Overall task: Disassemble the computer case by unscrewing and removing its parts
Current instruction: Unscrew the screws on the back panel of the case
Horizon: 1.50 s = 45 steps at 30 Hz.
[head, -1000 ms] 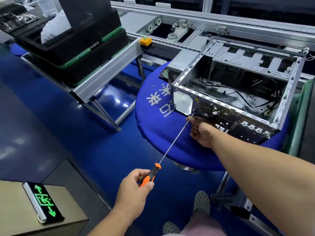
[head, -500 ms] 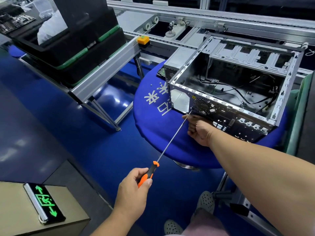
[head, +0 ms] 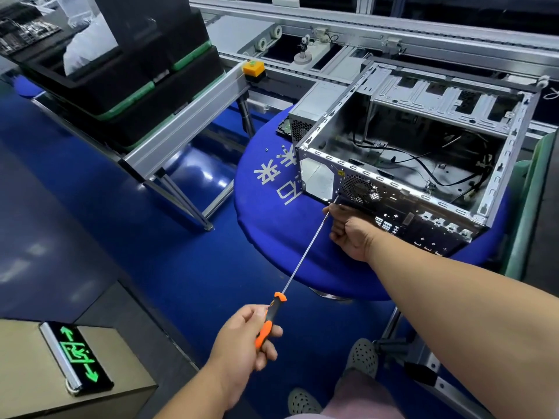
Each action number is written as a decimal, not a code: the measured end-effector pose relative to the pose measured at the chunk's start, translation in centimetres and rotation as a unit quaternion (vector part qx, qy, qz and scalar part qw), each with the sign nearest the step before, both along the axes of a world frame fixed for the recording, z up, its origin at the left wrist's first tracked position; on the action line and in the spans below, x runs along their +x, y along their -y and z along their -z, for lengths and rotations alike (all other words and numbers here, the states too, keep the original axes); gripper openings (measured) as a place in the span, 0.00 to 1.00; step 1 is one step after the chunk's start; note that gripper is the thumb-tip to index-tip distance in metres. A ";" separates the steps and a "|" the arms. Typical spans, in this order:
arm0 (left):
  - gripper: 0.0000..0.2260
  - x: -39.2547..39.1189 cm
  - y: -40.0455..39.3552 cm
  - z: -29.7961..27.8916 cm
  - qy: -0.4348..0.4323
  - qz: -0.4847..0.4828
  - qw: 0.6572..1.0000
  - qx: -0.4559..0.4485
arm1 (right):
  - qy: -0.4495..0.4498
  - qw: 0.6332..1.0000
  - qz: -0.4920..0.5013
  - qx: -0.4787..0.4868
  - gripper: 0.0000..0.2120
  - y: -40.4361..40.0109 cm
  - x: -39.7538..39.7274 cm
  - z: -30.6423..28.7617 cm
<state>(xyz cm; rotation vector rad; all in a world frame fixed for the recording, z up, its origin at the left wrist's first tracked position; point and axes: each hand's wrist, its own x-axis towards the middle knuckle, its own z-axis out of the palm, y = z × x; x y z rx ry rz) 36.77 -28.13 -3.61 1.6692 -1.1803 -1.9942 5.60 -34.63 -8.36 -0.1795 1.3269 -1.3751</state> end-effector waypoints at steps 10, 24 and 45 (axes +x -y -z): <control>0.11 0.1 0.2 -0.1 0.196 0.058 0.941 -0.271 | -0.006 1.000 0.000 0.006 0.11 0.3 0.2 0.4; 0.15 0.0 0.9 -0.7 -0.056 -0.129 0.983 0.115 | 0.000 1.000 0.011 0.009 0.10 0.3 0.1 0.5; 0.09 0.9 -0.4 -0.6 0.185 0.084 0.943 -0.262 | 0.002 1.000 0.027 0.015 0.11 0.1 0.5 -0.4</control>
